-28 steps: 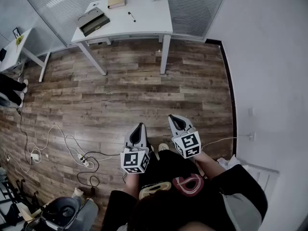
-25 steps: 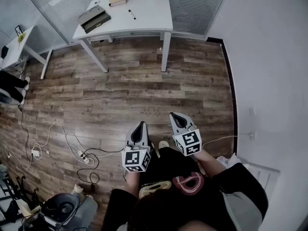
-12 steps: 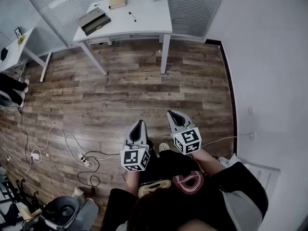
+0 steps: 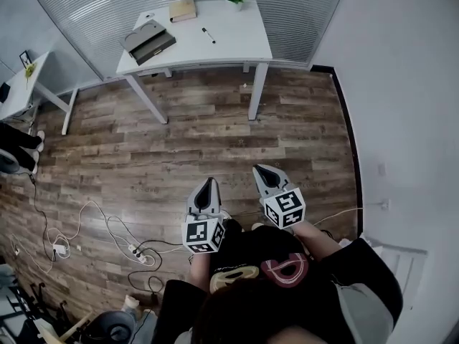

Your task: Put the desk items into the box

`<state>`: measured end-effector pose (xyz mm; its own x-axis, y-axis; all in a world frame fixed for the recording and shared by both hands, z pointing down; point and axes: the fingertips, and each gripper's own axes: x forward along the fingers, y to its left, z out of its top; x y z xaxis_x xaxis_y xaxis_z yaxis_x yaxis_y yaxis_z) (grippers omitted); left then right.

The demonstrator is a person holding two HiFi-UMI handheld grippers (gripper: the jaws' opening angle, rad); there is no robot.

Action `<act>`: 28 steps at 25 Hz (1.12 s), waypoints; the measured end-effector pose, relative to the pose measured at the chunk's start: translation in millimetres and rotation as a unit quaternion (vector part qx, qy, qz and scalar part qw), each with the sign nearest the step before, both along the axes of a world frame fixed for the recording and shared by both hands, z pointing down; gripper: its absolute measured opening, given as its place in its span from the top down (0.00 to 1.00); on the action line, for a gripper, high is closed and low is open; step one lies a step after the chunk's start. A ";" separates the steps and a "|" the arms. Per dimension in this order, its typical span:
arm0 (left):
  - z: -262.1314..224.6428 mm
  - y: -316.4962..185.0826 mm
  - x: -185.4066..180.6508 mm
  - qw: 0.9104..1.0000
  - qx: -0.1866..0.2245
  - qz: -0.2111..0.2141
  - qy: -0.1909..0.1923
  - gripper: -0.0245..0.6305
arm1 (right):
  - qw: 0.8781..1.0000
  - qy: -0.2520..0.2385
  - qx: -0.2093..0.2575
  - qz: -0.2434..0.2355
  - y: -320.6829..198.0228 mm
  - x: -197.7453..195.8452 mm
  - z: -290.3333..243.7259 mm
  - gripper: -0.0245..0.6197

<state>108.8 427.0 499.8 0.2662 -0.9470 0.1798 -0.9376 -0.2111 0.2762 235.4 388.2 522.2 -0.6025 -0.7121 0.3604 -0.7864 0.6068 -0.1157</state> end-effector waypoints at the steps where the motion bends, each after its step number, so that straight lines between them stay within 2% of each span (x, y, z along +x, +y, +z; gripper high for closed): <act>1: 1.3 -4.9 -9.4 1.000 -0.001 -0.002 0.001 0.93 | 1.000 0.004 0.004 -0.004 -3.2 -8.4 -0.3 0.95; 5: 1.4 -20.2 -36.0 1.000 -0.002 -0.002 0.005 0.93 | 1.000 0.012 0.001 -0.009 -10.8 -29.9 3.4 0.95; 10: 0.8 -38.6 -50.4 1.000 -0.003 0.010 -0.002 0.93 | 1.000 0.007 -0.004 -0.004 -23.6 -44.0 4.9 0.95; 20: 16.3 -56.3 -50.9 1.000 -0.025 0.002 -0.001 0.93 | 1.000 0.003 -0.020 -0.014 -51.6 -50.8 18.8 0.95; 28: 9.5 -123.2 -42.9 0.999 -0.019 -0.025 -0.003 0.93 | 0.999 -0.002 -0.013 -0.040 -134.0 -47.9 14.4 0.95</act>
<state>65.9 303.7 509.3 0.2168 -0.9516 0.2177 -0.9483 -0.1524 0.2783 187.6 254.1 536.6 -0.6587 -0.6519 0.3757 -0.7350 0.6642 -0.1362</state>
